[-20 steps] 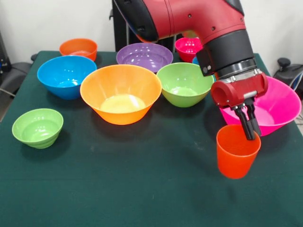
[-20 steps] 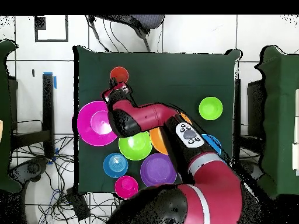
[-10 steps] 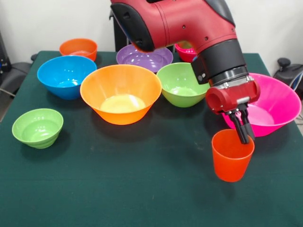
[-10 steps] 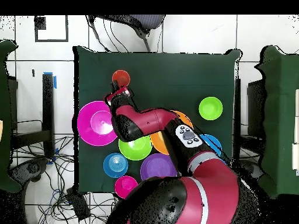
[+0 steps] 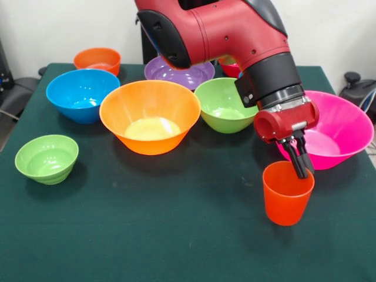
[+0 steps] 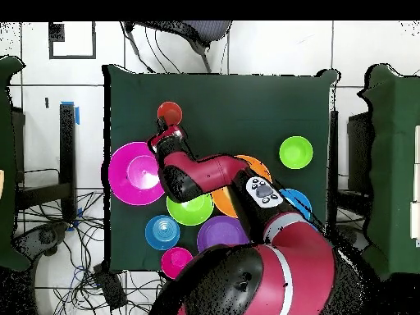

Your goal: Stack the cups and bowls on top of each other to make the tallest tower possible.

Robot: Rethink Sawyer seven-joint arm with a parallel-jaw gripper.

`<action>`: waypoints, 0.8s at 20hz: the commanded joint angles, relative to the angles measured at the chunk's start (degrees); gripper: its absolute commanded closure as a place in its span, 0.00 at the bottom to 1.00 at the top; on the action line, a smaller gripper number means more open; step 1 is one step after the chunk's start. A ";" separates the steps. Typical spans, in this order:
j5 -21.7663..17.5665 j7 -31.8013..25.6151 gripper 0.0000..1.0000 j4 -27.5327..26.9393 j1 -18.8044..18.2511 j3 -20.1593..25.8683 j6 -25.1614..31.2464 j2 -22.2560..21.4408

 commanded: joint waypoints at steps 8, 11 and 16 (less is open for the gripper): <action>-5.62 6.54 1.00 0.40 1.60 -2.39 -3.36 0.61; -5.93 5.91 1.00 0.04 2.42 -3.33 -4.26 0.46; -6.54 5.16 1.00 -0.78 3.84 -5.02 -5.40 0.23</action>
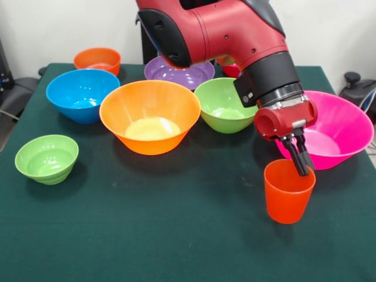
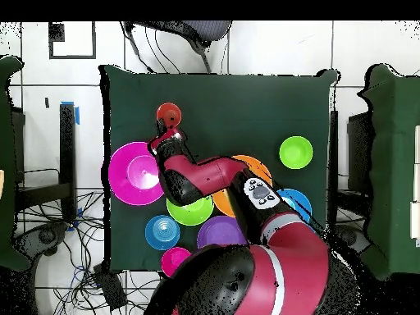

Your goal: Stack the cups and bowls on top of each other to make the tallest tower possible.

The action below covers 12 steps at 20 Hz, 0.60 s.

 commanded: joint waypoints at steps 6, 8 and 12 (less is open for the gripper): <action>-3.91 3.72 1.00 -2.56 5.29 -6.39 -2.55 0.39; -4.25 3.61 1.00 -3.22 5.81 -6.94 -2.22 0.67; -4.34 3.23 1.00 -4.29 7.10 -8.73 -2.85 1.15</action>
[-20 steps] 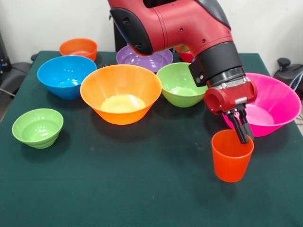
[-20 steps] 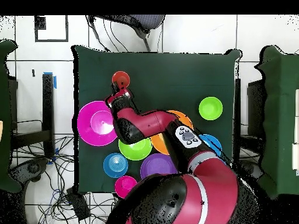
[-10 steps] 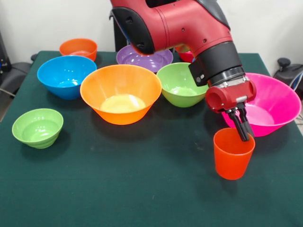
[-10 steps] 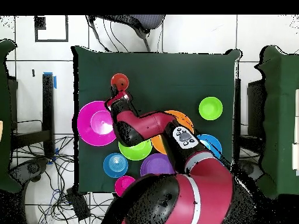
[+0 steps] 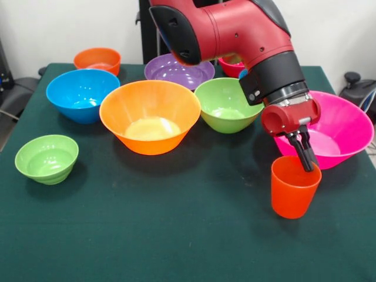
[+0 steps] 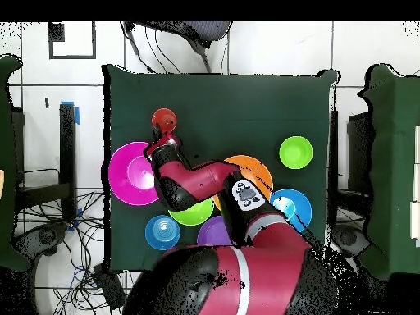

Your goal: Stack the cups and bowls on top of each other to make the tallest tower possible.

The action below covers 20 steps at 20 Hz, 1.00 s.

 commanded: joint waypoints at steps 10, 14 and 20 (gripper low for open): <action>-4.92 4.03 1.00 -6.07 3.42 -5.70 -2.30 2.96; -5.05 4.69 1.00 -5.74 3.63 -5.68 -2.07 2.24; -4.85 4.70 1.00 -6.54 4.30 -6.76 -3.36 3.18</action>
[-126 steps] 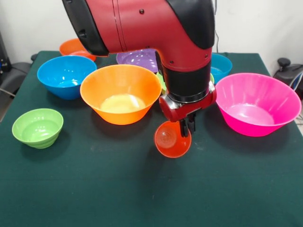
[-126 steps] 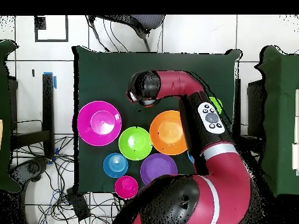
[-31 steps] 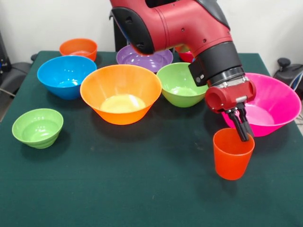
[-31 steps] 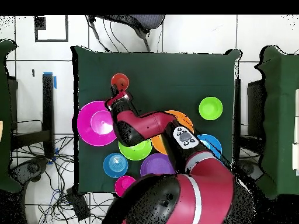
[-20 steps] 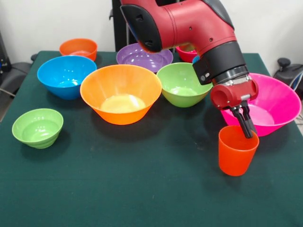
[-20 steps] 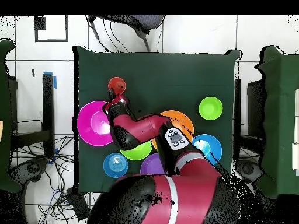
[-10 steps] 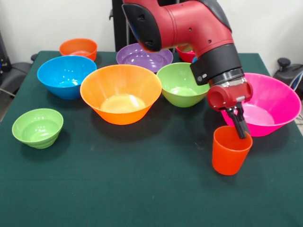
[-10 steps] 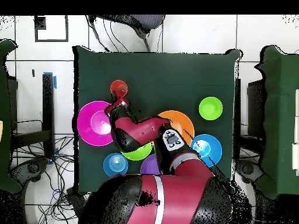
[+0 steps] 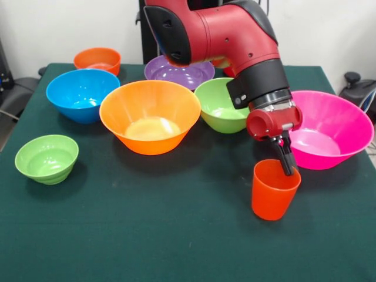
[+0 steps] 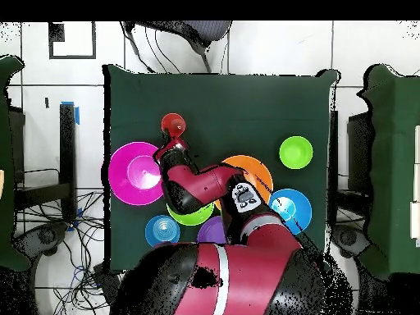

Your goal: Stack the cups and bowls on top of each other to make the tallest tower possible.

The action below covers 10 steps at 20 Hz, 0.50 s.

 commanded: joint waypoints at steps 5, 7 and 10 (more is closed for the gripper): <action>-3.82 4.93 1.00 -4.87 2.57 -1.64 -1.06 1.07; -3.86 5.38 1.00 -4.85 2.57 -1.61 -0.98 0.96; -4.17 5.94 1.00 -4.87 2.47 -1.52 -0.77 0.86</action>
